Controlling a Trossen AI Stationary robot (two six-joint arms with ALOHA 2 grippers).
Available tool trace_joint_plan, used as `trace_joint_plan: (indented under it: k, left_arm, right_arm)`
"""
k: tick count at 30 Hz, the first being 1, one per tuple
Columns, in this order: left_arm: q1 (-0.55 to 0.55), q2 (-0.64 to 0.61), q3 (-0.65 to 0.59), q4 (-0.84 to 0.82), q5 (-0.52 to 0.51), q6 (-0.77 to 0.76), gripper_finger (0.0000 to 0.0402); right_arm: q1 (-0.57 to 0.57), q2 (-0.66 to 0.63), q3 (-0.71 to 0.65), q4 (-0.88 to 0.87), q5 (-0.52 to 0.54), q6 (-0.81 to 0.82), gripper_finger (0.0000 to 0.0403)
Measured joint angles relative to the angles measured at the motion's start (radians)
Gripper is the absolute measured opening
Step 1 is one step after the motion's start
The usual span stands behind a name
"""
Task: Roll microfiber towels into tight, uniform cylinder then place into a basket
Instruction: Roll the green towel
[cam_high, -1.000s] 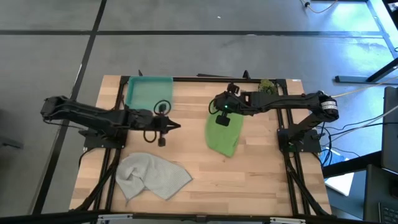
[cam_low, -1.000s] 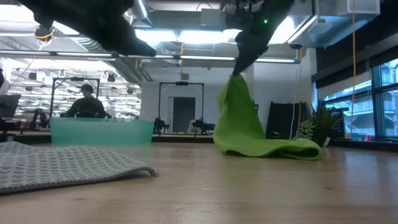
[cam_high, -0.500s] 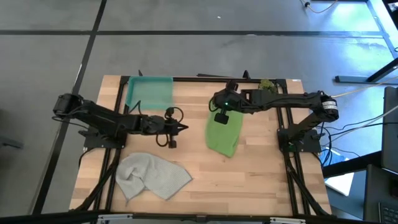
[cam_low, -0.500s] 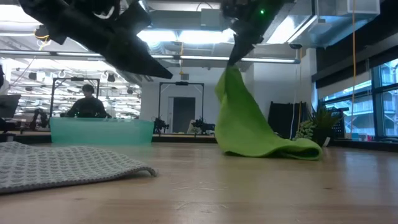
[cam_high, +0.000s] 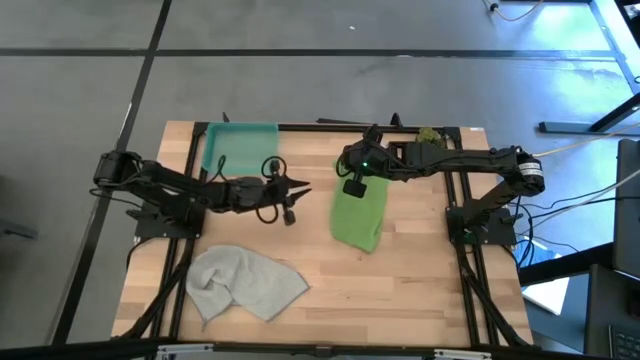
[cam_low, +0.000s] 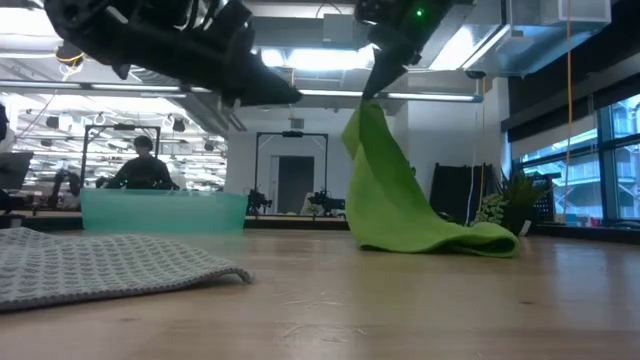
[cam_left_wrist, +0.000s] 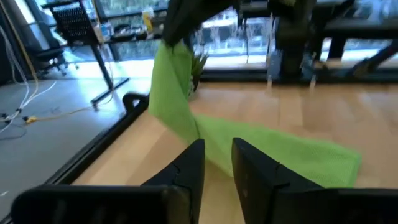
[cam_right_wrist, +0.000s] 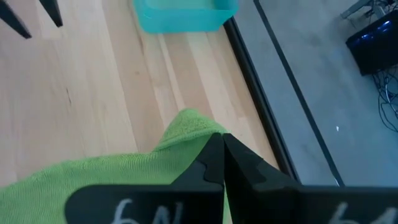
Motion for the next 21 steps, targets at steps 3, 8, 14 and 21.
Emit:
trace_joint_plan:
  k: [3, 8, 14, 21]
  left_arm:
    - [0.001, 0.041, 0.029, 0.008, 0.011, 0.011, 0.0081]
    - [0.000, 0.153, 0.159, 0.011, -0.010, 0.081, 0.0079]
    - [0.014, 0.289, 0.328, 0.009, -0.186, 0.083, 0.0078]
    - [0.040, 0.371, 0.407, 0.005, -0.212, 0.035, 0.0078]
  right_arm:
    - [-0.001, 0.000, 0.000, 0.004, 0.000, 0.015, 0.0000]
    - [-0.001, 0.000, 0.000, 0.010, 0.000, 0.024, 0.0000]
    - [-0.001, 0.000, 0.000, 0.010, 0.005, 0.028, 0.0000]
    - [-0.001, 0.000, 0.000, 0.016, 0.008, 0.045, 0.0000]
